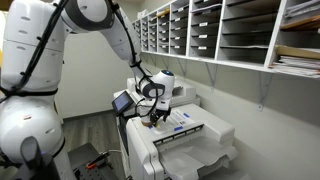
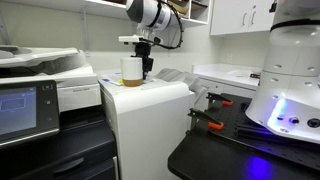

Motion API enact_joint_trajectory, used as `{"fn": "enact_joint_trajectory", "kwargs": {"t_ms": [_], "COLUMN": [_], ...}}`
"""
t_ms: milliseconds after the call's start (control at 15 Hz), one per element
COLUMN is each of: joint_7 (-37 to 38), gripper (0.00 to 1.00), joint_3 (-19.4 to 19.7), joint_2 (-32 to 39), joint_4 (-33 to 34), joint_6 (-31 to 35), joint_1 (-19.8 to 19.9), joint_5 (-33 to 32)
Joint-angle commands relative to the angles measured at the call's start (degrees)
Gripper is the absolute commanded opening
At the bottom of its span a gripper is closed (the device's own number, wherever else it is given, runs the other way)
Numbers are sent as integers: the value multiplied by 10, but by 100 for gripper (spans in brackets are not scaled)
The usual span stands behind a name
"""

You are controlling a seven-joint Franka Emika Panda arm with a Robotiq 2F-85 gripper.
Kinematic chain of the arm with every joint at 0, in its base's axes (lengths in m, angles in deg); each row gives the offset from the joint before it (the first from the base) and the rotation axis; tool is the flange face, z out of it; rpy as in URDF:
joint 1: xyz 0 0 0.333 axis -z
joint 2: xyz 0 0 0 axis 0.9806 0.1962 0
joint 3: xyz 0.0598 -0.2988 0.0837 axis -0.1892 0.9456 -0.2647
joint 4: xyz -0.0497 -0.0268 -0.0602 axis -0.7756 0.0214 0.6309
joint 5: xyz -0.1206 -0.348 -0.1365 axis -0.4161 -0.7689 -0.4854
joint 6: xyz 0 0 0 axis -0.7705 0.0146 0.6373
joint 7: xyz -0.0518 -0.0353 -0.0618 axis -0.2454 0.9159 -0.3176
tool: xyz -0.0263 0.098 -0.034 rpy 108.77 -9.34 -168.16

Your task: Place the yellow marker in the white mug

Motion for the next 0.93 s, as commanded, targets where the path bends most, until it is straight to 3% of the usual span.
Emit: {"fn": "enact_joint_trajectory", "kwargs": {"t_ms": [0, 333, 467, 867], "joint_7": [-5, -10, 16, 109], "gripper": [52, 16, 2, 5], "joint_3": [13, 15, 33, 88], "joint_2": [14, 10, -6, -53], "joint_4": [14, 12, 0, -10], "joint_6": [2, 0, 4, -18], "joint_1": [-10, -11, -30, -65], "joint_5": [-4, -4, -52, -212]}}
